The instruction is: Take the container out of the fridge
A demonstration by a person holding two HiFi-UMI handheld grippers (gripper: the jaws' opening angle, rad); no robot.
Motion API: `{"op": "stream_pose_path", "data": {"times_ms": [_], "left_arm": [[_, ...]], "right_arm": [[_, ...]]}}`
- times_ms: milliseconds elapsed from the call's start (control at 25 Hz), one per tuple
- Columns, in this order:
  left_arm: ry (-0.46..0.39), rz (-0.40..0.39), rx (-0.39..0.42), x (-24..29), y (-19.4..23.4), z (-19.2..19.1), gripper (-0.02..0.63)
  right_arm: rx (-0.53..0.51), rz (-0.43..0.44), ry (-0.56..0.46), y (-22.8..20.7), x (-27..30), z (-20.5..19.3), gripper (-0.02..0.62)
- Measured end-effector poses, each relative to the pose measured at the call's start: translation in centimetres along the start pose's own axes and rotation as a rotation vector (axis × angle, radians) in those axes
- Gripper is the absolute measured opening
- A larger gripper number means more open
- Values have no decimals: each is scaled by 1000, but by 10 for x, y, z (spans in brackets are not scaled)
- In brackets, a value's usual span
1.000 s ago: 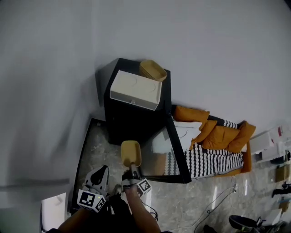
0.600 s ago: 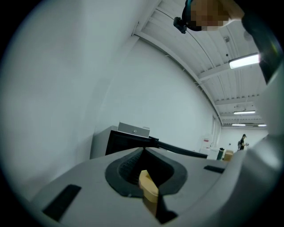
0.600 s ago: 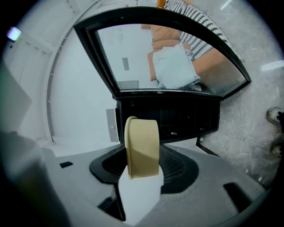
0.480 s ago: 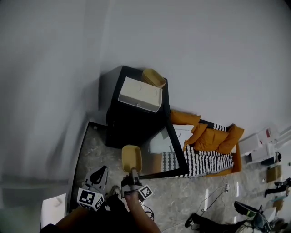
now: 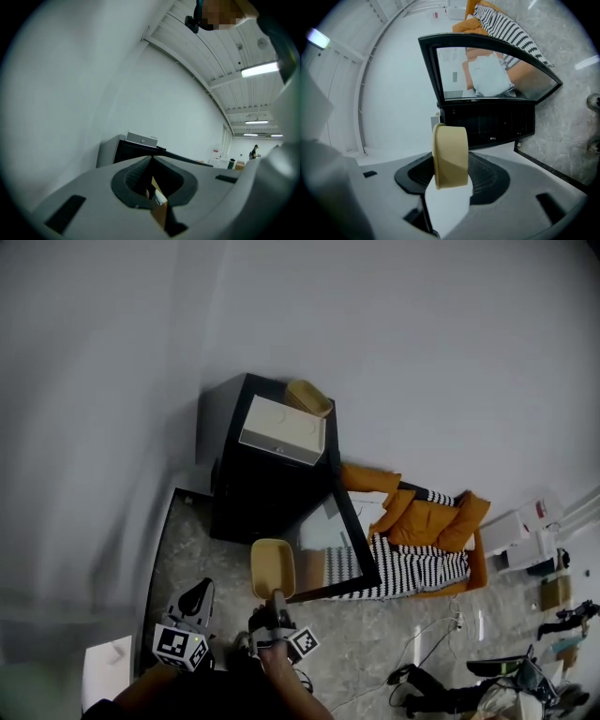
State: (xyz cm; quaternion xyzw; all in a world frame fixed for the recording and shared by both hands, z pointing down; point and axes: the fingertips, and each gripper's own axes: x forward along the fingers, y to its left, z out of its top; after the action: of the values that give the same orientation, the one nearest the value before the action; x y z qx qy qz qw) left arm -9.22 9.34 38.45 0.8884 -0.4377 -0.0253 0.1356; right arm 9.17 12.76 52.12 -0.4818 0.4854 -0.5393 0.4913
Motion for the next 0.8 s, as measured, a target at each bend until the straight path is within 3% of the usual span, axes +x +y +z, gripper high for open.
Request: {"op": "stream_pose_path", "data": {"times_ms": [480,800], "left_arm": [[-2,61,34,-4,-16,0,8],[17,111,7,-6,-22,10,8]], "right_arm": [[-22,49,51,63,-28,23,200],[6,68,45,73,-39,25,202]]}}
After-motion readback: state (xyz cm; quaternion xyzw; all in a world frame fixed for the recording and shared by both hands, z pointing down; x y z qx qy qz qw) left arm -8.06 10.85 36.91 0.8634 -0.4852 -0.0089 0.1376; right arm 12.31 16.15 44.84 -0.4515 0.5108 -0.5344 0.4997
